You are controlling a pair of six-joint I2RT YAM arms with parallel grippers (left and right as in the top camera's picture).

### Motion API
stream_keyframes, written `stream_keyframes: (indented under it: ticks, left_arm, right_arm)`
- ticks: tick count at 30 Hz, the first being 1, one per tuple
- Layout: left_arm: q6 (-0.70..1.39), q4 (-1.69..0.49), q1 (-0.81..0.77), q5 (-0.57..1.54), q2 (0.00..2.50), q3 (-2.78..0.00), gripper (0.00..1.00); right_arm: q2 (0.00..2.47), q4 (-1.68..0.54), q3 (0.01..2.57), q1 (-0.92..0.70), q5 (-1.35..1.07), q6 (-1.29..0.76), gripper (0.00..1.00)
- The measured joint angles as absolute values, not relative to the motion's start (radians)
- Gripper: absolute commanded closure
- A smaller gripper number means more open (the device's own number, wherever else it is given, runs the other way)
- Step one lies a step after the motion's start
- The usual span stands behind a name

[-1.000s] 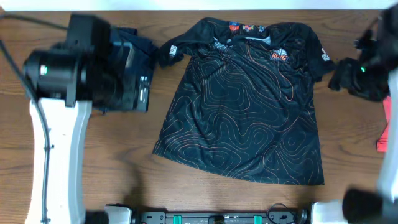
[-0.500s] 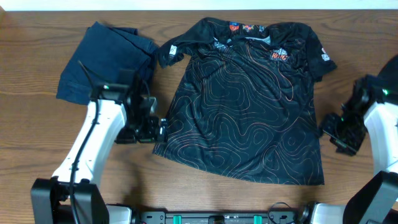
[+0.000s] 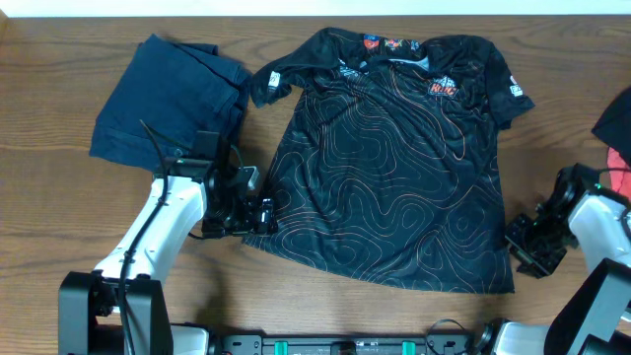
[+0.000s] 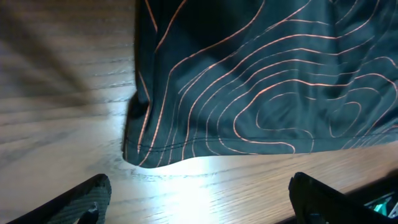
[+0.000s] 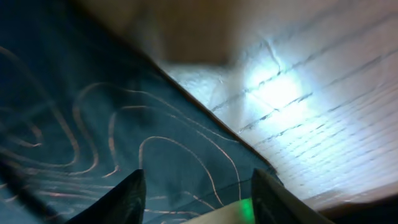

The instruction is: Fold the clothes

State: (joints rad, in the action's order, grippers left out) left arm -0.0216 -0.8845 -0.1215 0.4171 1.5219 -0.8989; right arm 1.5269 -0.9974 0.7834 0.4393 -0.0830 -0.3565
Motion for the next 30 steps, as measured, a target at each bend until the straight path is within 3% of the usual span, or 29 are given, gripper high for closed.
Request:
stream_keyframes:
  ticks: [14,16,19,23,25,30]
  left_arm:
    - [-0.022,-0.87,-0.121,0.421,1.522,-0.897,0.09]
    - [-0.022,-0.87,-0.121,0.421,1.522,-0.897,0.09]
    - [-0.022,-0.87,-0.121,0.421,1.522,-0.897,0.09]
    - [-0.022,-0.87,-0.121,0.423,1.522,-0.897,0.11]
    - [-0.015,-0.871,-0.121,0.425,1.522,-0.897,0.22]
    - [-0.018,-0.875,-0.121,0.451,1.522,-0.897,0.23]
  right_arm:
    - [1.515,-0.898,0.676,0.439,-0.006,-0.441,0.63]
    - [1.5,-0.882,0.662,0.439,-0.012,-0.445,0.71]
    - [1.487,-0.862,0.651,0.439,-0.03,-0.454,0.98]
    - [1.491,-0.887,0.659,0.44,-0.015,-0.465,0.99]
    - [1.506,-0.925,0.673,0.448,0.006,-0.466,0.99]
    - [1.521,-1.053,0.77,0.483,0.039,-0.463,0.99]
